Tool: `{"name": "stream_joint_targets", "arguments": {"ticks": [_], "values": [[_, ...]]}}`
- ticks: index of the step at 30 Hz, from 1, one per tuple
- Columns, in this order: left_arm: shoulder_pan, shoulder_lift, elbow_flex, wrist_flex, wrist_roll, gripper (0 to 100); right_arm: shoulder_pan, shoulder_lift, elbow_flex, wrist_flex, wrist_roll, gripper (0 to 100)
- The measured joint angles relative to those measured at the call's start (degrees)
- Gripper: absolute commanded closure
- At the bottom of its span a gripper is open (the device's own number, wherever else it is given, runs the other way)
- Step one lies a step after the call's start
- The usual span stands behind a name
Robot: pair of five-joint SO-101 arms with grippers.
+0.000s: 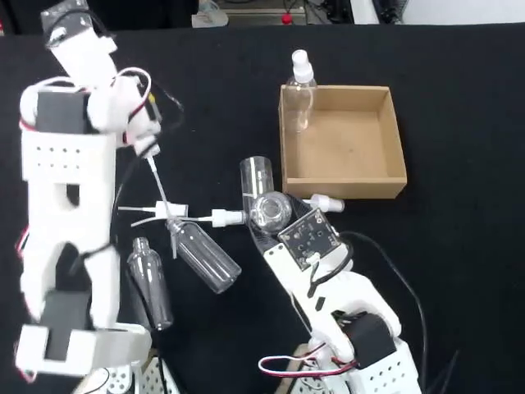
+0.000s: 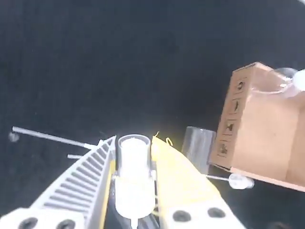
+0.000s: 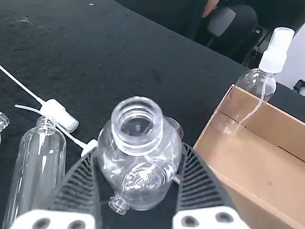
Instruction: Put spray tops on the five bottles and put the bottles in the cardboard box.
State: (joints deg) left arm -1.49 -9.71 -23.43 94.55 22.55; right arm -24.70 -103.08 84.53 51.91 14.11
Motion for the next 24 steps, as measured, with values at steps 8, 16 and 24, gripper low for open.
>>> {"name": "stream_joint_targets", "arguments": {"ticks": [8, 16, 24], "values": [[3.16, -16.35, 17.23, -11.08, -1.76, 97, 0.0, 0.0, 0.0, 0.0, -4.48, 98.7], [11.6, -31.3, 37.1, -29.01, -2.02, 97, 0.0, 0.0, 0.0, 0.0, -8.53, 98.7], [15.65, -46.51, 52.4, -46.95, -2.02, 97, 0.0, 0.0, 0.0, 0.0, -8.53, 98.7]]}}
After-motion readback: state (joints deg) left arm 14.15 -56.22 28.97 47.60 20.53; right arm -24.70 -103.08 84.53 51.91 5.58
